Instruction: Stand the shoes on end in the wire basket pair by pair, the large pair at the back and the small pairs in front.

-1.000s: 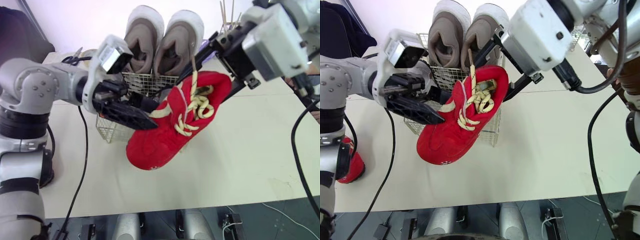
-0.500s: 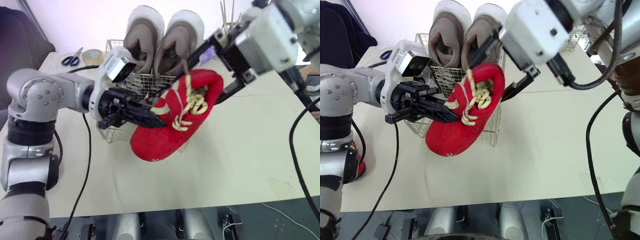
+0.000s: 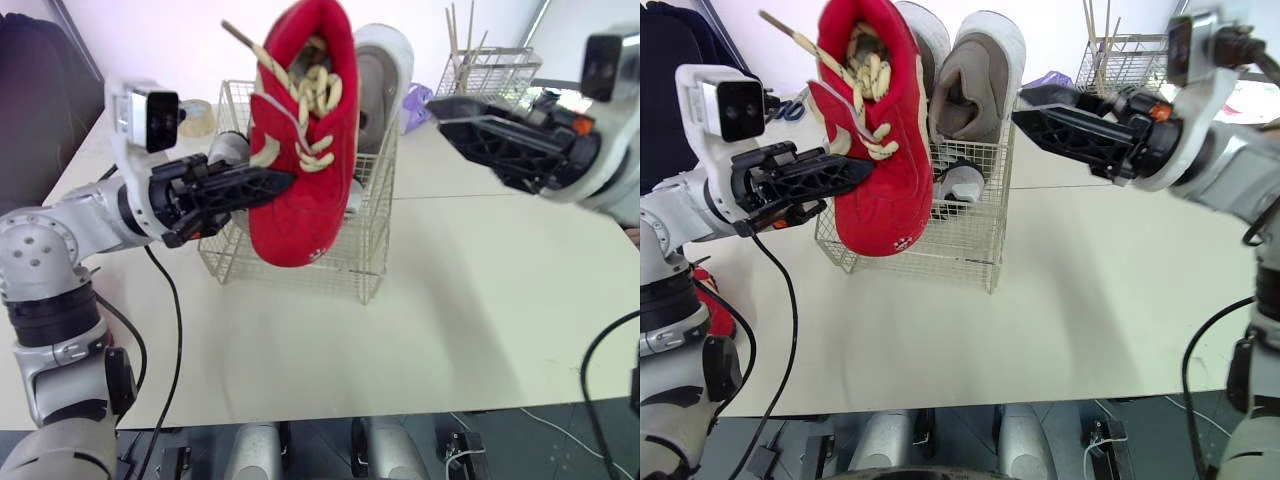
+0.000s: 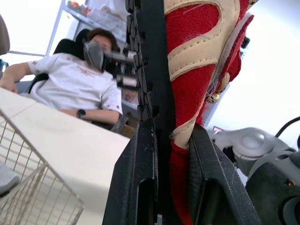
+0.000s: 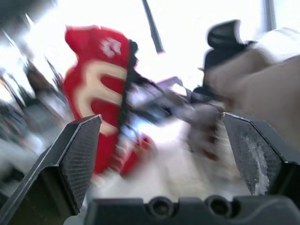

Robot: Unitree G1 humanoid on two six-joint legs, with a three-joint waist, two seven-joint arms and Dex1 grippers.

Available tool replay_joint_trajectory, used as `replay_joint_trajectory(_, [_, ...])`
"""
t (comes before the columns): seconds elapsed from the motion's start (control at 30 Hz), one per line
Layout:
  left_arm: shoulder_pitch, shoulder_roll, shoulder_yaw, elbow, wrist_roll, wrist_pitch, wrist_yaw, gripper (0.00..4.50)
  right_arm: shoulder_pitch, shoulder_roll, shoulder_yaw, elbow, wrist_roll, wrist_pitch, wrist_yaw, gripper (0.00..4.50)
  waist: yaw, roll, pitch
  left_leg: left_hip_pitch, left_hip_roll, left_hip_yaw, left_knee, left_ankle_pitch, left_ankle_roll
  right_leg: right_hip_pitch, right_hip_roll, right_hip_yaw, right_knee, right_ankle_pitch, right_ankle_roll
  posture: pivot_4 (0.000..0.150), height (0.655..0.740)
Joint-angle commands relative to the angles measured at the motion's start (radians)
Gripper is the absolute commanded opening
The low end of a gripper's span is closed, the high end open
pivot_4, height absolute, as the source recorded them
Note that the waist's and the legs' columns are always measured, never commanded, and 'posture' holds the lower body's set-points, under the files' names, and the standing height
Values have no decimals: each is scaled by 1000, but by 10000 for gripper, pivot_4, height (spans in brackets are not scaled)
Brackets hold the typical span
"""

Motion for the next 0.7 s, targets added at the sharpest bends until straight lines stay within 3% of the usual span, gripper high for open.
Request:
replay_joint_trajectory(0.03, [-41, 2, -15, 23, -24, -27, -48, 1935, -22, 76, -25, -41, 188, -23, -183, 44580, 3, 0, 0, 0, 0, 0, 0, 0, 0, 0, 0, 0, 0, 0, 0, 1500, 7400])
replay_joint_trajectory(0.3, [-67, -3, -105, 66, 66, -65, -146, 1935, -58, 149, 2, -101, 264, 20, -307, 44580, 3, 0, 0, -2, 0, 1, 0, 0, 1, 0, 0, -1, -1, 0, 0, 1500, 7400])
replay_joint_trajectory(0.7, [-95, -16, -126, 105, 106, -88, -174, 1935, -40, 134, 6, -162, 233, 67, -254, 44580, 3, 0, 0, -2, 0, 1, 0, 0, 1, 0, 0, -1, -2, 0, 0, 1500, 7400])
